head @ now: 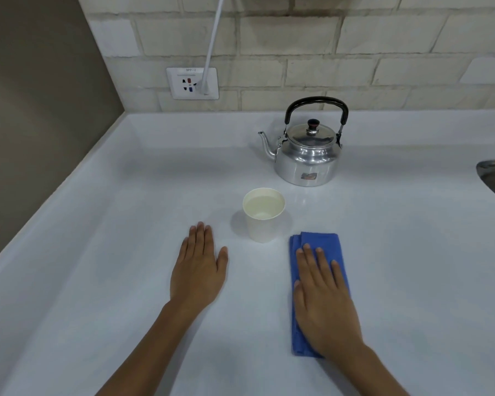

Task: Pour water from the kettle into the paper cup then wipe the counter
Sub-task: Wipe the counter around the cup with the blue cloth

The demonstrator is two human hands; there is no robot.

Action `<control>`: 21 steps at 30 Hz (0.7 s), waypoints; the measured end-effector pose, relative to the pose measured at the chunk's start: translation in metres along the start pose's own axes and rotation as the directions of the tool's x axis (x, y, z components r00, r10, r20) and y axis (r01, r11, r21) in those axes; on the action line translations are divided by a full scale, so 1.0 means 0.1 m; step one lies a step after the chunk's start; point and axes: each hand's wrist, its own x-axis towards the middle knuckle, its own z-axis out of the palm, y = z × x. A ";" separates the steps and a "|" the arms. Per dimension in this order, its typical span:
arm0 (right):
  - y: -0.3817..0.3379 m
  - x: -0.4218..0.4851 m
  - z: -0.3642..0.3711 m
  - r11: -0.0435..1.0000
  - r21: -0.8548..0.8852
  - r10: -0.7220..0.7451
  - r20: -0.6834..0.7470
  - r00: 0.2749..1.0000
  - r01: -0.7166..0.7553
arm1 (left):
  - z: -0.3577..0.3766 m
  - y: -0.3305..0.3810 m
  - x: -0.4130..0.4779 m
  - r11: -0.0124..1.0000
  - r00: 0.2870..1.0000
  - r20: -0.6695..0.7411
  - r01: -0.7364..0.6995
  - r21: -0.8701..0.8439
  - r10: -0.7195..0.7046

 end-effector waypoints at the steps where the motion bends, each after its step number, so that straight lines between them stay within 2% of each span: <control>1: -0.12 -0.06 0.01 1.000 0.008 -0.013 -0.003 1.000 0.013 | 0.00 0.00 0.00 1.000 1.000 -0.001 -0.002 0.000 0.002; 6: -0.47 -0.16 0.04 0.996 0.075 -0.057 0.066 0.996 0.052 | 0.01 -0.01 0.02 1.000 0.999 0.034 0.023 -0.003 -0.023; 9: -0.36 -0.07 0.07 0.966 0.236 -0.124 0.054 0.991 0.108 | 0.00 -0.03 0.02 0.999 0.998 0.053 0.022 -0.035 -0.020; 11: -0.19 0.07 0.01 0.922 0.380 -0.077 -0.009 0.997 0.074 | -0.04 -0.03 0.01 0.997 0.997 0.074 0.021 -0.073 -0.016; 13: 0.03 0.27 -0.07 0.901 0.434 0.013 -0.065 0.998 0.016 | -0.10 -0.01 -0.02 0.996 0.997 0.074 0.008 -0.087 -0.002; 17: 0.44 0.70 -0.06 0.931 0.352 0.114 -0.019 0.993 -0.100 | -0.23 0.22 -0.19 0.991 0.996 0.013 -0.088 -0.104 0.090; 21: 0.53 1.01 0.09 0.961 0.251 0.105 0.058 0.993 -0.116 | -0.34 0.70 -0.44 0.926 0.940 -0.094 -0.340 -0.165 0.329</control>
